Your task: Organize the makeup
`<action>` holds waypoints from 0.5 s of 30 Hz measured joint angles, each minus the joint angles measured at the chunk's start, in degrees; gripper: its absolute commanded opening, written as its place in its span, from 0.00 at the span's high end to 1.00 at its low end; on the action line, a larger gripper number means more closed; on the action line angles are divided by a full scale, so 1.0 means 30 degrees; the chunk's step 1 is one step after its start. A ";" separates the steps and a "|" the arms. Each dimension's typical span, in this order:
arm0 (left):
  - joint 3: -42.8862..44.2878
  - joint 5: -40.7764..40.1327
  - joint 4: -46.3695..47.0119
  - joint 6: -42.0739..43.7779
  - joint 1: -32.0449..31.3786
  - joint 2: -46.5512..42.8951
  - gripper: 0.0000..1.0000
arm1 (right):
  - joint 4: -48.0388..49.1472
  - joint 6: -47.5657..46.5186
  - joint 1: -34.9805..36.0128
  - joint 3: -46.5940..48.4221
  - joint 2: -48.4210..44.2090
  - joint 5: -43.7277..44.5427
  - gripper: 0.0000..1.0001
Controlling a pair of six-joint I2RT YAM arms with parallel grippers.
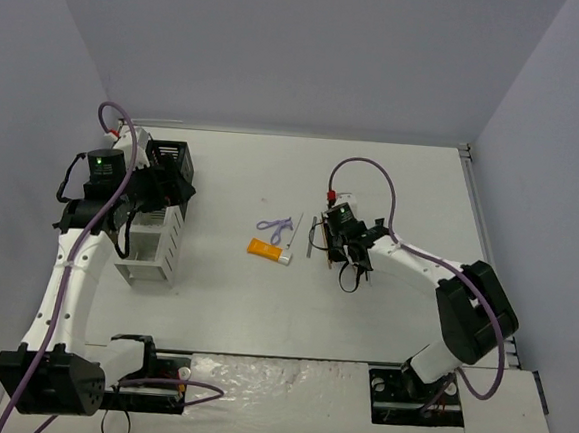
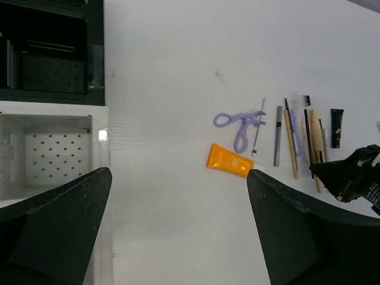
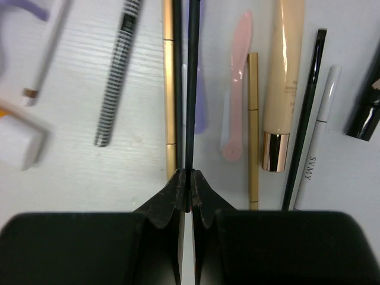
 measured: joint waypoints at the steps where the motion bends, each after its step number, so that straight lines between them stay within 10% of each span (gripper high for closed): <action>1: 0.0000 0.0237 0.0067 -0.0211 -0.0138 0.0000 0.03 | -0.0059 -0.0132 0.0279 0.0000 -0.0525 0.0120 1.00; 15: 0.1838 -0.0147 0.4086 -0.4501 -0.8471 0.0406 0.03 | 0.3571 -0.1446 0.3482 -0.0166 -0.8274 -0.0808 1.00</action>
